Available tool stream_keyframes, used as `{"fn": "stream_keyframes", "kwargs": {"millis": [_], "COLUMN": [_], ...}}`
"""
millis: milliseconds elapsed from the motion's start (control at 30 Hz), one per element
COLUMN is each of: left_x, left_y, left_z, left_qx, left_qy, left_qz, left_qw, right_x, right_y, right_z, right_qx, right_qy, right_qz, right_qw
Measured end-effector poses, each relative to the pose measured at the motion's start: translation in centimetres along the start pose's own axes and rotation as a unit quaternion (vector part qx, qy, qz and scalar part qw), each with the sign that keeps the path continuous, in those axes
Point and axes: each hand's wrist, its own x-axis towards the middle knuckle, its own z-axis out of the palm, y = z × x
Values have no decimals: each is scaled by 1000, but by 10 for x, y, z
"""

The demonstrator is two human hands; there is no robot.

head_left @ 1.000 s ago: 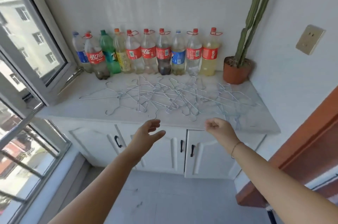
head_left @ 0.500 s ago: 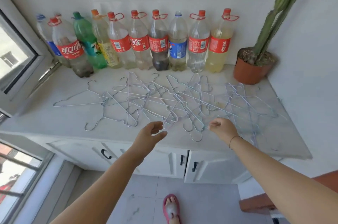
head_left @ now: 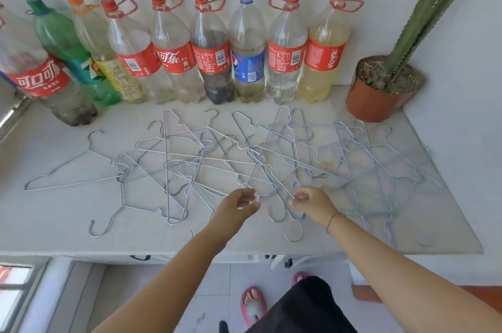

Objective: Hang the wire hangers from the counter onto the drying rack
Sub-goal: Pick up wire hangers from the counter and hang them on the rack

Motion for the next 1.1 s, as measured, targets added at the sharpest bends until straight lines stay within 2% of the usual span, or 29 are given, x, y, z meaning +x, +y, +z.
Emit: {"fn": "stream_keyframes", "kwargs": {"millis": [167,367,533,600,700,733,800,900,1000,1100], "left_x": [14,31,41,42,44,45,46,49,51,48], "left_y": [9,41,74,89,103,104,102,94,84,74], "left_z": [5,8,32,39,37,33,24,8,-5,-10], "left_qx": [-16,-55,-104,-143,-185,-191,-196,-186,-180,-182], "left_qy": [3,27,-42,-66,-63,-52,-18,46,77,89], "left_qz": [-25,-8,6,12,26,30,36,38,37,27], "left_qw": [1000,998,994,987,980,980,980,981,980,979], "right_x": [14,17,16,15,16,17,21,39,54,51], "right_y": [-16,-74,-118,-134,-155,-161,-167,-147,-98,-58], "right_z": [-11,-62,-90,-91,-86,-86,-91,-106,-103,-71], "right_qx": [104,245,428,475,509,506,469,437,464,457], "right_qy": [-46,-94,-168,-201,-238,-244,-238,-160,-103,-101], "right_qz": [17,13,41,45,46,44,31,40,128,220], "right_qw": [993,965,887,856,826,826,850,884,870,856]}}
